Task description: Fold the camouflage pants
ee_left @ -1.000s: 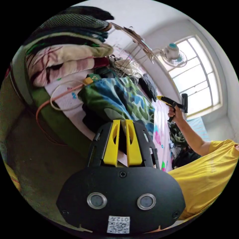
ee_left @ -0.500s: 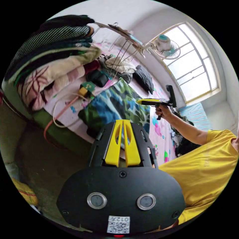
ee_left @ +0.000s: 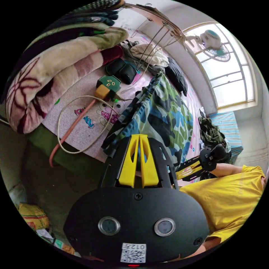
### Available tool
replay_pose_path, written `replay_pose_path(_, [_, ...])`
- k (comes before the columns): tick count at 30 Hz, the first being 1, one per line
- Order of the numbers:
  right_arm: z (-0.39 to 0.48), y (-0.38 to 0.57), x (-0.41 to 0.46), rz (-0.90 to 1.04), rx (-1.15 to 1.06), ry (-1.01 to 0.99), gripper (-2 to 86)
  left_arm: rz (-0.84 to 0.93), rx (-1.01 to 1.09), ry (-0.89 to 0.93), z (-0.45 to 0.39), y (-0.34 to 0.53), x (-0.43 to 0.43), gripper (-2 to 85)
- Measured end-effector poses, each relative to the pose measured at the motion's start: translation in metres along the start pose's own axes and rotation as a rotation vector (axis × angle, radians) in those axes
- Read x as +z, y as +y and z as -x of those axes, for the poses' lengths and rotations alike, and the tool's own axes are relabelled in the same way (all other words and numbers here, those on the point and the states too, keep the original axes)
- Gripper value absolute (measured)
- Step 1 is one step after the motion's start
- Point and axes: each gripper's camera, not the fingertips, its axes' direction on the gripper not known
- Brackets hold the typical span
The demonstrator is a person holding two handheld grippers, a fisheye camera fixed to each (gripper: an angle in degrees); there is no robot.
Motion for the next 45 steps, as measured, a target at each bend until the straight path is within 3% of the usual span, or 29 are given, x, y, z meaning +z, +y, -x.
replay_pose_path(3, [0.006, 0.015, -0.041, -0.112, -0.002, 0.095, 0.0, -0.099, -0.005, -0.102, -0.008, -0.001, -0.011, 0.3])
replay_pose_path(7, [-0.033, 0.072, -0.116, -0.470, 0.385, 0.309, 0.1, -0.183, 0.131, -0.120, -0.049, -0.040, -0.004, 0.4])
replay_pose_path(10, [-0.055, 0.098, -0.137, -0.569, 0.543, 0.318, 0.2, -0.126, 0.294, -0.123, -0.090, -0.102, 0.050, 0.4])
replay_pose_path(15, [-0.077, 0.101, -0.109, -0.340, 0.661, 0.428, 0.1, 0.118, 0.363, -0.399, -0.090, -0.203, 0.199, 0.4])
replay_pose_path(17, [-0.072, 0.115, -0.114, -0.385, 0.728, 0.395, 0.0, 0.204, 0.331, -0.370, -0.058, -0.220, 0.241, 0.4])
replay_pose_path(20, [-0.031, 0.128, -0.139, -0.529, 0.672, 0.403, 0.0, 0.145, 0.272, -0.284, -0.021, -0.228, 0.250, 0.3])
replay_pose_path(24, [0.016, 0.123, -0.146, -0.597, 0.561, 0.431, 0.0, -0.046, 0.334, -0.318, -0.013, -0.220, 0.244, 0.3])
replay_pose_path(26, [0.028, 0.102, -0.132, -0.519, 0.498, 0.451, 0.0, -0.009, 0.390, -0.290, -0.007, -0.229, 0.271, 0.3])
replay_pose_path(30, [0.033, 0.080, -0.105, -0.303, 0.474, 0.519, 0.0, 0.169, 0.410, -0.495, 0.043, -0.248, 0.372, 0.3])
replay_pose_path(32, [0.041, 0.079, -0.092, -0.214, 0.470, 0.568, 0.0, 0.170, 0.417, -0.486, 0.072, -0.247, 0.402, 0.3])
replay_pose_path(39, [0.085, 0.089, -0.095, -0.230, 0.486, 0.655, 0.5, 0.056, 0.472, -0.540, 0.170, -0.247, 0.464, 0.5])
replay_pose_path(45, [0.108, 0.110, -0.122, -0.255, 0.593, 0.573, 0.5, 0.076, 0.277, -0.420, 0.283, -0.282, 0.492, 0.6])
